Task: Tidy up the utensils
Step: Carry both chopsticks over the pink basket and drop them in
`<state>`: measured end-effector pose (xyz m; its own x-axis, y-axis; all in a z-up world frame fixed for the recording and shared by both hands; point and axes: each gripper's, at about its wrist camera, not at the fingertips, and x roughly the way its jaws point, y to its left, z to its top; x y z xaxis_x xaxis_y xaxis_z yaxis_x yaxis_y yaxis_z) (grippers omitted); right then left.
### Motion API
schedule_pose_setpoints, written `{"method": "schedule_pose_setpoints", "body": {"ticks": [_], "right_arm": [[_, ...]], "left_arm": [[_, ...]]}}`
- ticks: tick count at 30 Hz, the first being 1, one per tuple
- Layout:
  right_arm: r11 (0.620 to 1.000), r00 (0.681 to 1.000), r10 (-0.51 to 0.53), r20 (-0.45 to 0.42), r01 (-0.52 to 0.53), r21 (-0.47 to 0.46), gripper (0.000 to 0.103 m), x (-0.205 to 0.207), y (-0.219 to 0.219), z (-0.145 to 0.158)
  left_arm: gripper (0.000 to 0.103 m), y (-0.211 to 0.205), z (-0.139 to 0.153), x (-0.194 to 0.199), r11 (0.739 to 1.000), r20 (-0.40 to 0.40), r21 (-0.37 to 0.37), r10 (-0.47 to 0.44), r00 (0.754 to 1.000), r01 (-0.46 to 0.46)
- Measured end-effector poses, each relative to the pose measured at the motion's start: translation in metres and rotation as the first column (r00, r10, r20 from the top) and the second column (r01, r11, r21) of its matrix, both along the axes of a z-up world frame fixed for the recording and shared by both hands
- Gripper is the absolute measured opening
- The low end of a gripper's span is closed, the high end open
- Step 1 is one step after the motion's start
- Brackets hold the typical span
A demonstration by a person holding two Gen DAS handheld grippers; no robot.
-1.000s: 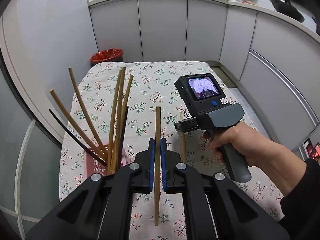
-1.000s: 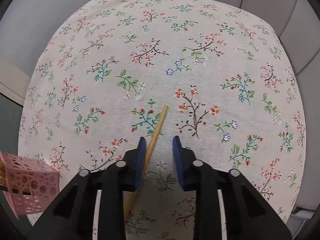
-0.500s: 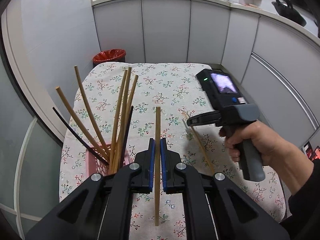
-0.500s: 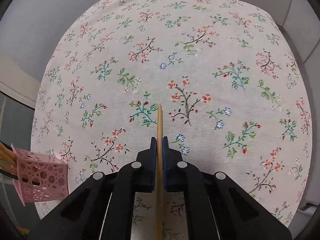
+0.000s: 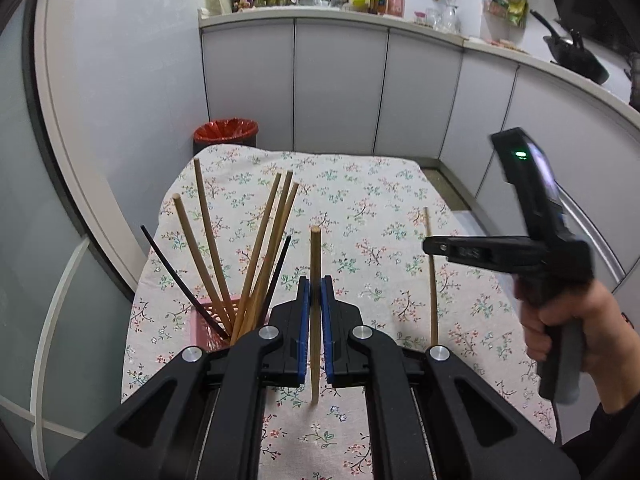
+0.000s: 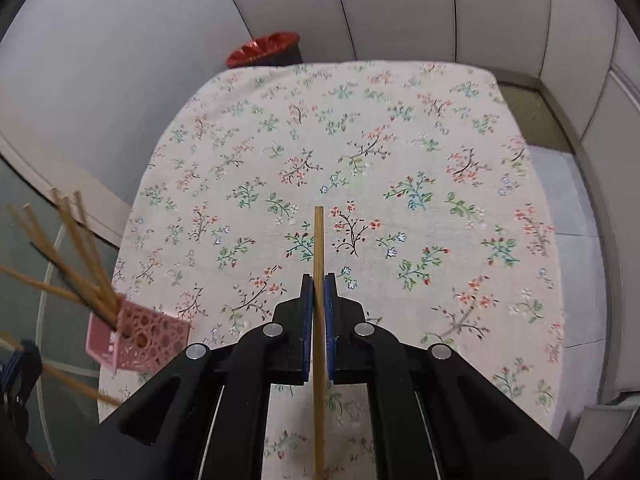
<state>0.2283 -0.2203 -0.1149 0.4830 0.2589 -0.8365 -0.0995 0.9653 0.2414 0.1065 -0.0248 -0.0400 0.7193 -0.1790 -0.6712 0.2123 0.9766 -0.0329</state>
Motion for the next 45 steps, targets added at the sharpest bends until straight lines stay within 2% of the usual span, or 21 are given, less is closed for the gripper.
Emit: {"method": "schedule_pose_setpoints", "body": {"ticks": [6,13,17,27,32,39,45], "right_arm": [[1.000,0.995,0.017,0.099,-0.015,-0.018,0.005,-0.042,0.002,0.037],[0.997,0.979,0.010,0.204,-0.026,0.078,0.005,-0.088,-0.009,0.078],[0.998,0.955,0.022,0.297,-0.040,0.055,0.005,-0.106,-0.009,0.102],[0.991,0.906,0.086,0.414,-0.122,0.059,0.004,-0.139,0.008,0.139],[0.985,0.886,0.095,0.453,-0.148,0.083,0.005,-0.146,0.017,0.152],[0.978,0.857,0.099,0.506,-0.178,0.110,0.005,-0.148,0.039,0.161],[0.973,0.852,0.082,0.517,-0.181,0.143,0.005,-0.138,0.052,0.159]], "left_arm": [[0.006,-0.003,0.013,-0.010,1.000,0.055,-0.001,-0.006,0.998,0.006],[0.006,-0.001,0.035,-0.025,1.000,0.134,-0.026,-0.013,0.991,0.017],[0.006,0.003,0.047,-0.035,0.999,0.184,-0.042,-0.019,0.983,0.027],[0.006,0.031,0.077,-0.053,0.994,0.284,-0.110,0.021,0.959,0.011],[0.006,0.052,0.092,-0.064,0.992,0.352,-0.123,0.079,0.933,-0.037],[0.006,0.070,0.090,-0.055,0.988,0.373,-0.091,0.149,0.916,-0.123],[0.006,0.075,0.066,-0.026,0.986,0.321,-0.065,0.169,0.932,-0.156]]}}
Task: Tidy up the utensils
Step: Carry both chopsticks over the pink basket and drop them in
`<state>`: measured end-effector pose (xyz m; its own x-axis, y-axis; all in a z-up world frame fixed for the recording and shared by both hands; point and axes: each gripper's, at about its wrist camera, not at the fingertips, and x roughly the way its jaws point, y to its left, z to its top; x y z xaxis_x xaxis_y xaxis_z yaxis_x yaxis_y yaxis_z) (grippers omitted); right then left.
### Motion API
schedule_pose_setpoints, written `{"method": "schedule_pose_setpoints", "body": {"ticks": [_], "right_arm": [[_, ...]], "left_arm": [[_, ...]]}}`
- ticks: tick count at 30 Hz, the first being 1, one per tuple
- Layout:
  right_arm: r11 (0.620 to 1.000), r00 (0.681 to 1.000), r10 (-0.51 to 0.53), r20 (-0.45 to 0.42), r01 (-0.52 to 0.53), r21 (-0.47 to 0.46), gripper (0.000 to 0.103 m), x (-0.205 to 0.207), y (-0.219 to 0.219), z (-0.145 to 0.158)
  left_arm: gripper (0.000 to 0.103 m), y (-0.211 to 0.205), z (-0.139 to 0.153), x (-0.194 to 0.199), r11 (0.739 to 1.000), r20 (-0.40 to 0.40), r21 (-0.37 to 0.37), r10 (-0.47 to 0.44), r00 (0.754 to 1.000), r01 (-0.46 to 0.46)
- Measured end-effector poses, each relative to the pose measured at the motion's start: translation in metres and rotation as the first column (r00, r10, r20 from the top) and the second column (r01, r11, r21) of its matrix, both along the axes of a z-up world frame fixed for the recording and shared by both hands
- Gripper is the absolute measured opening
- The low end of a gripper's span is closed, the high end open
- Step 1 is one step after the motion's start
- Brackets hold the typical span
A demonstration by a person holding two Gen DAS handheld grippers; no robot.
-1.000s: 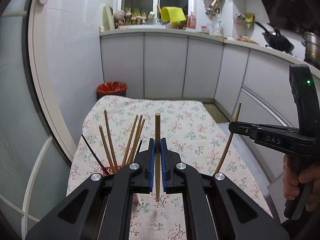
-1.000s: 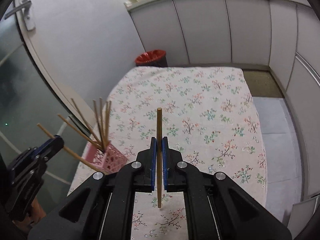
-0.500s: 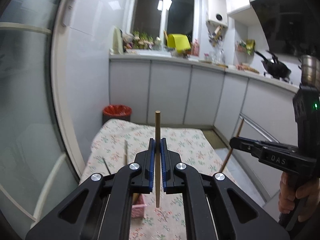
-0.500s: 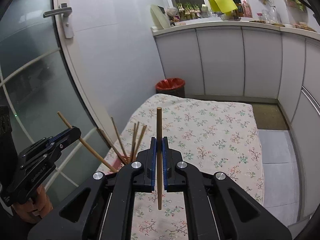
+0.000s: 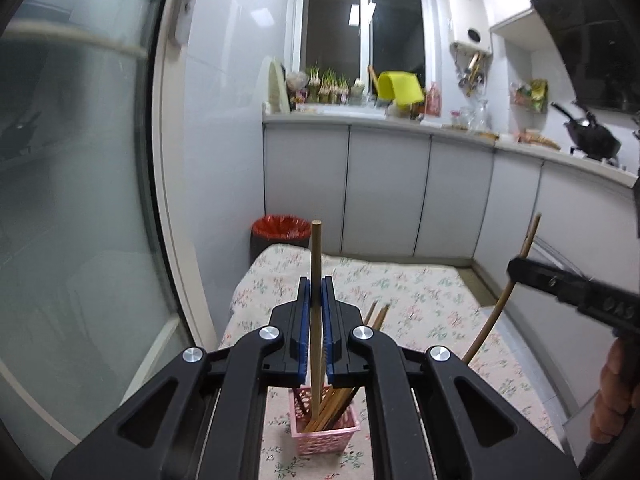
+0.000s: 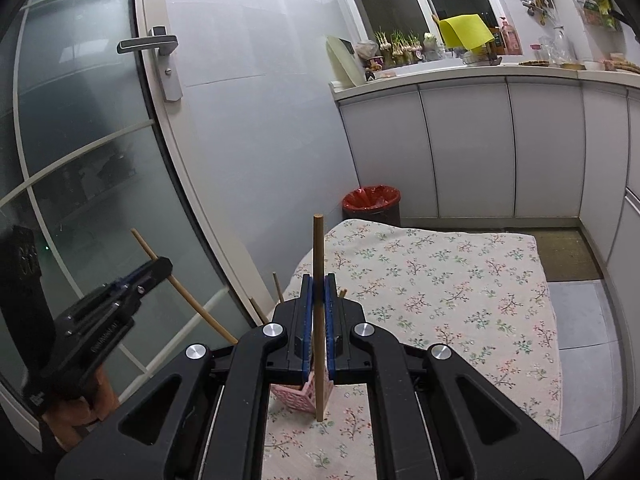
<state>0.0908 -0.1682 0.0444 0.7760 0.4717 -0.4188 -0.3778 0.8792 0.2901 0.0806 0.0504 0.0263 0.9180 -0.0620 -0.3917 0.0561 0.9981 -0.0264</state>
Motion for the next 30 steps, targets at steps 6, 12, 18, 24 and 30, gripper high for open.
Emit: {"method": "schedule_pose_setpoints", "body": {"ticks": [6,12,18,24,30], "right_arm": [[0.999,1.000,0.011,0.028,-0.012,0.043,0.005,0.014,0.019,-0.007],[0.998,0.999,0.035,0.014,-0.035,0.050,0.005,0.029,0.040,-0.023],[0.998,0.999,0.026,-0.021,-0.025,0.056,0.005,0.045,0.045,-0.036],[0.997,1.000,0.010,-0.008,-0.009,0.077,0.005,0.048,0.042,-0.037],[0.998,1.000,0.006,0.002,-0.006,0.068,0.005,0.048,0.043,-0.037]], "left_arm": [[0.006,0.005,-0.023,0.030,1.000,-0.094,0.004,-0.005,0.996,0.006],[0.006,0.005,-0.038,0.046,1.000,-0.144,0.007,-0.006,0.990,0.007],[0.007,0.006,-0.048,0.056,1.000,-0.184,0.001,-0.013,0.983,0.013],[0.006,0.007,-0.051,0.061,1.000,-0.199,-0.021,-0.019,0.980,0.015],[0.006,0.008,-0.052,0.060,0.999,-0.191,-0.032,-0.017,0.981,0.011]]}}
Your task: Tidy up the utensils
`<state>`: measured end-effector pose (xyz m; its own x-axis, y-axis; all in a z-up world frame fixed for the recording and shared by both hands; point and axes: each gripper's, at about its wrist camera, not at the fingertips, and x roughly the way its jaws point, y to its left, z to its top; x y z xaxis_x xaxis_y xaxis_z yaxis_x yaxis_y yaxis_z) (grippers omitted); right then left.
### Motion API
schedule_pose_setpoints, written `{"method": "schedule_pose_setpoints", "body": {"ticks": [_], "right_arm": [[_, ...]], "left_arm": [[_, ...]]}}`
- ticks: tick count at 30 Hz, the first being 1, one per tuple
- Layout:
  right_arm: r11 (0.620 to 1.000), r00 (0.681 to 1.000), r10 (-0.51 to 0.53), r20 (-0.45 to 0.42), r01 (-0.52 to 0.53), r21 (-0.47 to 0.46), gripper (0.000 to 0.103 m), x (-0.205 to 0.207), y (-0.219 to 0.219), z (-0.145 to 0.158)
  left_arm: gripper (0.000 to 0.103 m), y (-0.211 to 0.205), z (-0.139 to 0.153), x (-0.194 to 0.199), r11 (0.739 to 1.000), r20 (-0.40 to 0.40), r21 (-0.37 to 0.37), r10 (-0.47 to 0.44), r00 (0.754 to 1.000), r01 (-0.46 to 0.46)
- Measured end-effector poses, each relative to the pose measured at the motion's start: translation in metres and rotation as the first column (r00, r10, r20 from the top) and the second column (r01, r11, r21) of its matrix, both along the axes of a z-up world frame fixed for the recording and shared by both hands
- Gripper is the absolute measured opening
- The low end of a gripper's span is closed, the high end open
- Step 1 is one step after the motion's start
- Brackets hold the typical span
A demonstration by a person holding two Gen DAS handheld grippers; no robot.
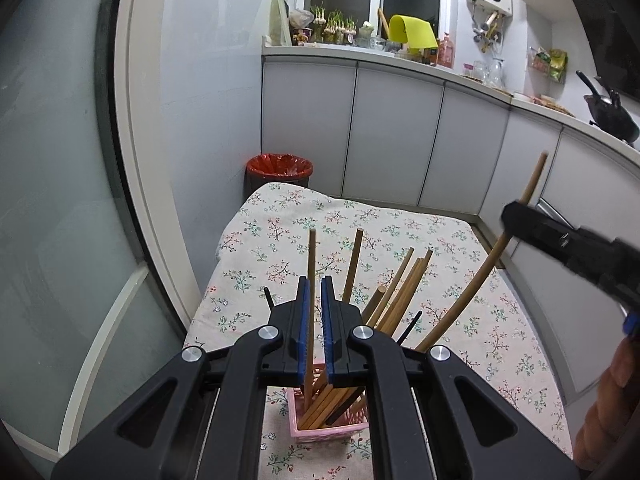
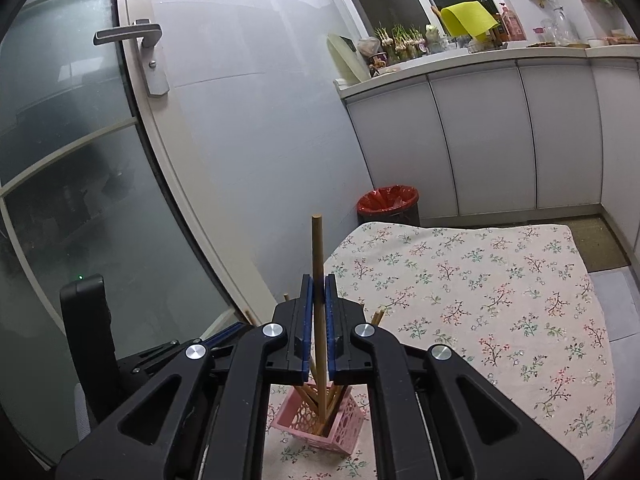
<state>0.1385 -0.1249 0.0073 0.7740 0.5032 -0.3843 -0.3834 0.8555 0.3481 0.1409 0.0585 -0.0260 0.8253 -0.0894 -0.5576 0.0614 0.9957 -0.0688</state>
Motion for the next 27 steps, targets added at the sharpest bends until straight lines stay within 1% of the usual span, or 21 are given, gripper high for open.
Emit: {"method": "schedule_pose_setpoints", "body": {"ticks": [1,3,5,7,8,9,10,11,12,14,15,17,18,19,20,22,23,24,25,27], "right_arm": [[1.000,1.000,0.002,-0.008,-0.002,-0.001,0.005,0.001,0.001,-0.002],[1.000,1.000,0.007,-0.025,-0.007,-0.002,0.005,0.005,0.002,-0.006],[1.000,0.999,0.012,-0.041,-0.013,-0.014,0.005,0.009,0.006,-0.010],[0.999,0.998,0.025,-0.066,-0.027,-0.032,0.005,0.013,0.011,-0.016],[0.999,0.997,0.029,-0.077,-0.032,-0.038,0.008,0.015,0.013,-0.019],[0.999,0.996,0.028,-0.088,-0.031,-0.041,0.015,0.016,0.013,-0.021],[0.999,0.995,0.025,-0.097,-0.029,-0.039,0.020,0.017,0.012,-0.023],[0.999,0.995,0.025,-0.100,-0.028,-0.033,0.027,0.017,0.011,-0.023],[0.999,0.995,0.023,-0.099,-0.025,-0.020,0.031,0.016,0.008,-0.022],[1.000,0.995,0.018,-0.095,-0.019,-0.006,0.033,0.013,0.002,-0.019],[1.000,0.995,0.015,-0.094,-0.015,-0.002,0.036,0.011,-0.001,-0.017],[1.000,0.996,0.003,-0.090,-0.003,0.000,0.040,0.006,-0.008,-0.014],[1.000,0.996,-0.003,-0.089,0.003,-0.005,0.042,0.003,-0.011,-0.012],[1.000,0.996,-0.011,-0.089,0.009,-0.013,0.043,0.000,-0.015,-0.011],[0.999,0.996,-0.022,-0.091,0.020,-0.025,0.046,-0.004,-0.019,-0.009],[0.998,0.994,-0.045,-0.097,0.041,-0.042,0.052,-0.012,-0.026,-0.007],[0.997,0.993,-0.063,-0.102,0.057,-0.058,0.058,-0.018,-0.030,-0.005],[0.994,0.991,-0.085,-0.104,0.076,-0.082,0.064,-0.023,-0.033,-0.002],[0.991,0.989,-0.102,-0.103,0.091,-0.102,0.068,-0.029,-0.036,0.000],[0.985,0.987,-0.128,-0.100,0.115,-0.127,0.086,-0.043,-0.041,0.006]], "left_arm": [[0.007,0.000,0.000,0.000,1.000,0.000,0.003,0.002,1.000,-0.002],[0.011,0.000,0.000,-0.002,1.000,0.001,0.007,0.007,1.000,-0.007],[0.031,0.001,0.000,-0.004,1.000,0.004,0.009,0.014,1.000,-0.014],[0.039,0.003,0.001,-0.007,1.000,0.011,0.006,0.027,1.000,-0.027],[0.040,0.005,0.001,-0.007,1.000,0.008,0.003,0.030,1.000,-0.030],[0.041,0.006,0.001,-0.008,0.999,0.001,-0.001,0.033,0.999,-0.033],[0.043,0.007,0.000,-0.009,0.999,-0.006,-0.005,0.035,0.999,-0.035],[0.047,0.009,-0.001,-0.010,0.999,-0.015,-0.009,0.038,0.999,-0.039],[0.049,0.011,-0.002,-0.011,0.999,-0.025,-0.013,0.045,0.999,-0.046],[0.050,0.012,-0.003,-0.014,0.998,-0.043,-0.018,0.052,0.998,-0.052],[0.051,0.012,-0.003,-0.017,0.998,-0.060,-0.023,0.052,0.997,-0.054],[0.061,0.012,-0.004,-0.023,0.997,-0.086,-0.034,0.061,0.994,-0.064],[0.064,0.012,-0.003,-0.025,0.997,-0.095,-0.041,0.062,0.994,-0.066],[0.068,0.011,-0.003,-0.030,0.996,-0.107,-0.049,0.063,0.992,-0.069],[0.072,0.008,-0.001,-0.036,0.996,-0.113,-0.057,0.061,0.992,-0.068],[0.076,0.004,0.004,-0.046,0.996,-0.108,-0.061,0.058,0.992,-0.065],[0.081,-0.001,0.010,-0.055,0.997,-0.094,-0.053,0.058,0.994,-0.063],[0.084,-0.004,0.015,-0.062,0.997,-0.080,-0.041,0.059,0.995,-0.063],[0.088,-0.008,0.019,-0.067,0.998,-0.069,-0.031,0.059,0.996,-0.061],[0.092,-0.016,0.030,-0.082,0.998,-0.044,-0.009,0.062,0.997,-0.062]]}}
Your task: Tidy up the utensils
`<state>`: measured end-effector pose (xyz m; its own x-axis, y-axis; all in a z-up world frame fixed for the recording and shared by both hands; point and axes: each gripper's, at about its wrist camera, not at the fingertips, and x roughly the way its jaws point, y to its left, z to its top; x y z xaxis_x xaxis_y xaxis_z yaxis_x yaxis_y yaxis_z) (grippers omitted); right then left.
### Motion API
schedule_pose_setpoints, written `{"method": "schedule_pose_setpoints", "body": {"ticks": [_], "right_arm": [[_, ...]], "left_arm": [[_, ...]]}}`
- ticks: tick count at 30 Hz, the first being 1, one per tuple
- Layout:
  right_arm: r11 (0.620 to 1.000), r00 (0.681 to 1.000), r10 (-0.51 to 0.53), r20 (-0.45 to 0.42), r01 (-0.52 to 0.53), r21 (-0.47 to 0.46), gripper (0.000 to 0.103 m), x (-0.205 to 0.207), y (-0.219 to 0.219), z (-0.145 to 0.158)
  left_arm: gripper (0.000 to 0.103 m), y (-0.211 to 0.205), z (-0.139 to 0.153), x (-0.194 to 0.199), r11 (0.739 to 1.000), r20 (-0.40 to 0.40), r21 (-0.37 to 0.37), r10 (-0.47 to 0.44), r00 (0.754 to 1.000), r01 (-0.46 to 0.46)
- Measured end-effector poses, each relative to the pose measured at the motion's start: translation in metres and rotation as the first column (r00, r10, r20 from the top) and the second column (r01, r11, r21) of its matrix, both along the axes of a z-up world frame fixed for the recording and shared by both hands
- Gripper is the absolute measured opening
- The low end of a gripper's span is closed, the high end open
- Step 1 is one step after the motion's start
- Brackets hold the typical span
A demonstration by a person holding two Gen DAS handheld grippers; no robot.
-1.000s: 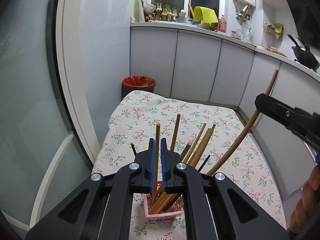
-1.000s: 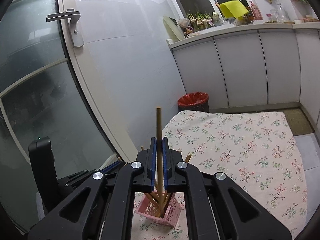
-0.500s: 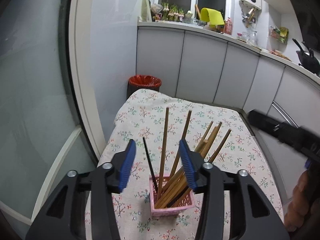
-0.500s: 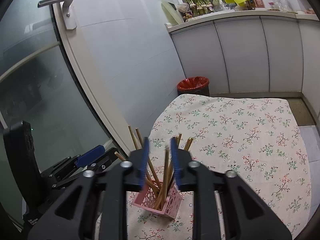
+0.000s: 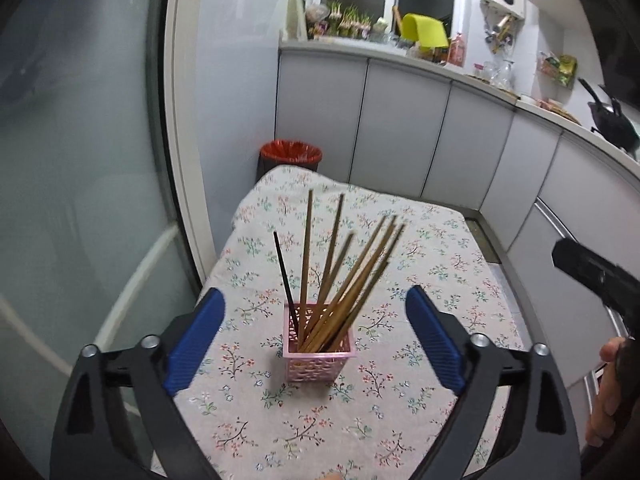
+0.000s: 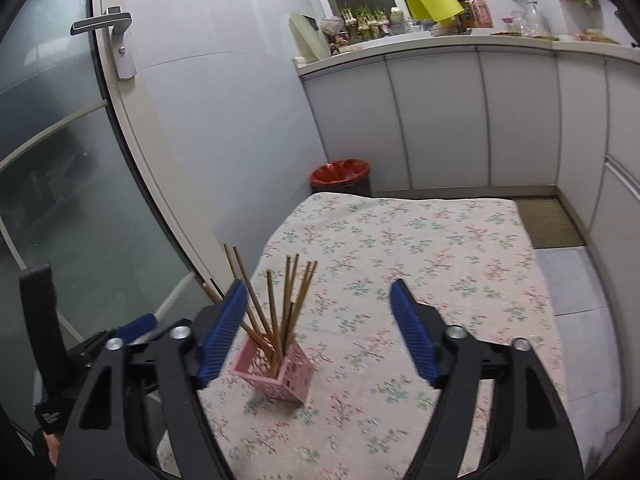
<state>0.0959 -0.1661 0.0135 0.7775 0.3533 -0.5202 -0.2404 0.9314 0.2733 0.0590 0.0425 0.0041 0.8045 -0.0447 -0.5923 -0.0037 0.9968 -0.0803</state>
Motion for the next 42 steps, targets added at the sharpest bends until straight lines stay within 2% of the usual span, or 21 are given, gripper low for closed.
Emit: {"method": "schedule_pose_setpoints", "body": {"ticks": [2,3,8,11,15,24,42], "right_arm": [[0.999,1.000,-0.029,0.006,0.029,-0.028,0.095,-0.016,-0.006,0.006],[0.998,0.999,-0.045,0.014,0.045,-0.044,0.096,-0.026,-0.008,0.010],[0.988,0.994,-0.110,0.001,0.109,-0.106,0.096,-0.060,-0.018,0.018],[0.979,0.991,-0.130,-0.022,0.125,-0.159,0.096,-0.077,-0.022,0.017],[0.964,0.986,-0.164,0.014,0.164,-0.211,0.096,-0.097,-0.025,0.021],[0.952,0.973,-0.231,-0.009,0.224,-0.207,0.096,-0.097,-0.042,0.021],[0.957,0.981,-0.193,-0.025,0.182,-0.224,0.096,-0.096,-0.032,0.016]], "left_arm": [[0.096,-0.008,0.010,-0.015,1.000,0.014,0.014,0.003,1.000,-0.003],[0.096,-0.010,0.013,-0.020,1.000,0.012,0.022,0.005,1.000,-0.005],[0.096,-0.027,0.027,-0.048,0.997,0.022,0.081,0.007,1.000,-0.009],[0.096,-0.034,0.033,-0.065,0.997,0.049,0.074,-0.010,0.999,0.007],[0.096,-0.041,0.039,-0.076,0.997,0.075,0.083,-0.012,0.997,0.005],[0.096,-0.049,0.036,-0.074,0.996,0.068,0.093,-0.014,0.998,0.008],[0.096,-0.048,0.036,-0.074,0.996,0.074,0.084,0.002,0.997,-0.008]]}}
